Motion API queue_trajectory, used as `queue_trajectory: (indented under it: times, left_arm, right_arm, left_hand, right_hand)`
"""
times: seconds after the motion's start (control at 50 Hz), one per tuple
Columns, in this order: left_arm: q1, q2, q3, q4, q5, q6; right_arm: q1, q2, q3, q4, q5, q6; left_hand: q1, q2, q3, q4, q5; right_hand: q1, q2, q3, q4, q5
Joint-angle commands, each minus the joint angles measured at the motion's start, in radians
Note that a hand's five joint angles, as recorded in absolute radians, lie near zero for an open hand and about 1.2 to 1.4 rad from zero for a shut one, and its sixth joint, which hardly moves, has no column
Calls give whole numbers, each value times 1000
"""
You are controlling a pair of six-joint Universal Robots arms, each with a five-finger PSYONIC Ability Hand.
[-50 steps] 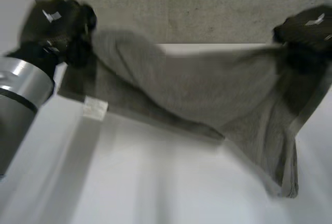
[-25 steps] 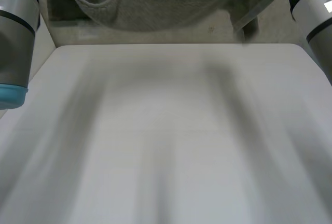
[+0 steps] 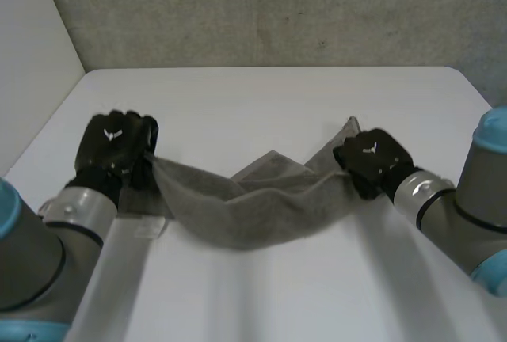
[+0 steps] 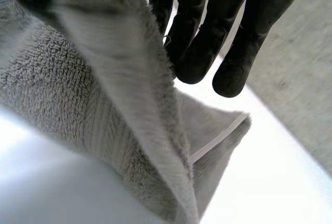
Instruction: Fold the towel.
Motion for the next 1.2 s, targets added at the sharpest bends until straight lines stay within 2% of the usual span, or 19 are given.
queue_trajectory:
  times: [0.02, 0.18, 0.46, 0.62, 0.64, 0.66, 0.7, 0.78, 0.86, 0.88, 0.9, 0.94, 1.0, 1.04, 1.08, 1.12, 1.14, 1.18, 1.2]
  left_arm:
    - [-21, 5, -33, 20, -1, 30]
    - [-23, 2, -32, 23, -3, 32]
    - [-15, -9, -52, 50, -3, 30]
    - [-12, -11, -59, 53, -3, 30]
    - [-12, -11, -59, 53, -3, 30]
    - [-12, -11, -62, 54, -3, 30]
    - [-12, -11, -64, 54, -3, 32]
    - [-12, 3, -61, 50, -3, 35]
    - [-12, 29, -47, 43, -4, 38]
    - [-11, 67, -38, 42, -4, 45]
    - [-9, 118, -24, 40, -4, 61]
    - [-2, 167, -4, 37, -6, 73]
    - [24, 253, 49, -15, -10, 94]
    - [37, 293, 81, -60, -12, 96]
    - [46, 322, 122, -105, -13, 96]
    - [60, 351, 196, -180, -16, 96]
    - [60, 351, 197, -181, -16, 96]
    - [68, 353, 231, -213, -13, 99]
    - [78, 351, 259, -246, -12, 101]
  right_arm:
    - [0, 16, 14, 3, 15, 5]
    - [-1, -22, 40, 2, 26, 7]
    - [-47, -128, 123, -75, 64, 19]
    - [-46, -142, 153, -75, 55, 19]
    - [-46, -140, 155, -75, 54, 17]
    - [-43, -139, 155, -75, 53, 16]
    - [-43, -140, 153, -75, 53, 13]
    - [-46, -155, 138, -72, 60, 13]
    - [-53, -305, 103, -60, 66, 19]
    - [-56, -365, 80, -49, 64, 19]
    - [-56, -366, 80, -49, 64, 19]
    - [-63, -466, 11, 8, 63, 19]
    - [-72, -494, -45, 60, 61, 19]
    - [-101, -520, -168, 202, 60, 14]
    - [-101, -520, -169, 203, 60, 14]
    - [-157, -514, -323, 422, 51, -1]
    - [-158, -514, -324, 424, 50, -1]
    - [-211, -478, -397, 564, 41, -45]
    - [-211, -478, -397, 565, 41, -46]
  left_hand:
    - [-47, -91, -150, -115, -257]
    - [-47, -91, -150, -115, -257]
    - [-47, -91, -150, -115, -257]
    - [-47, -91, -150, -115, -257]
    - [-47, -91, -150, -115, -257]
    - [-47, -91, -150, -115, -257]
    - [-47, -91, -150, -115, -257]
    - [-47, -91, -150, -115, -257]
    - [-47, -91, -150, -115, -257]
    - [-47, -91, -150, -115, -257]
    - [-47, -91, -150, -115, -257]
    - [-47, -91, -150, -115, -257]
    - [-47, -91, -150, -115, -257]
    - [-47, -91, -150, -115, -257]
    - [-47, -91, -150, -115, -257]
    - [-47, -91, -150, -115, -257]
    - [-47, -91, -150, -115, -257]
    - [-47, -91, -150, -115, -257]
    - [-47, -91, -150, -115, -257]
  right_hand:
    - [-145, -162, -167, -163, -178]
    - [-443, -460, -464, -460, -475]
    - [-537, -554, -559, -555, -569]
    - [-393, -410, -415, -411, -426]
    - [-265, -282, -287, -283, -298]
    - [-3, -20, -24, -20, -35]
    - [78, 60, 56, 60, 45]
    - [78, 61, 57, 61, 46]
    - [78, 61, 57, 61, 46]
    - [78, 61, 57, 61, 46]
    - [78, 61, 57, 61, 46]
    - [78, 61, 57, 61, 46]
    - [78, 61, 57, 61, 46]
    - [78, 61, 57, 61, 46]
    - [78, 61, 57, 61, 46]
    - [78, 61, 57, 61, 46]
    - [78, 61, 57, 61, 46]
    - [78, 61, 57, 61, 46]
    - [78, 61, 57, 61, 46]
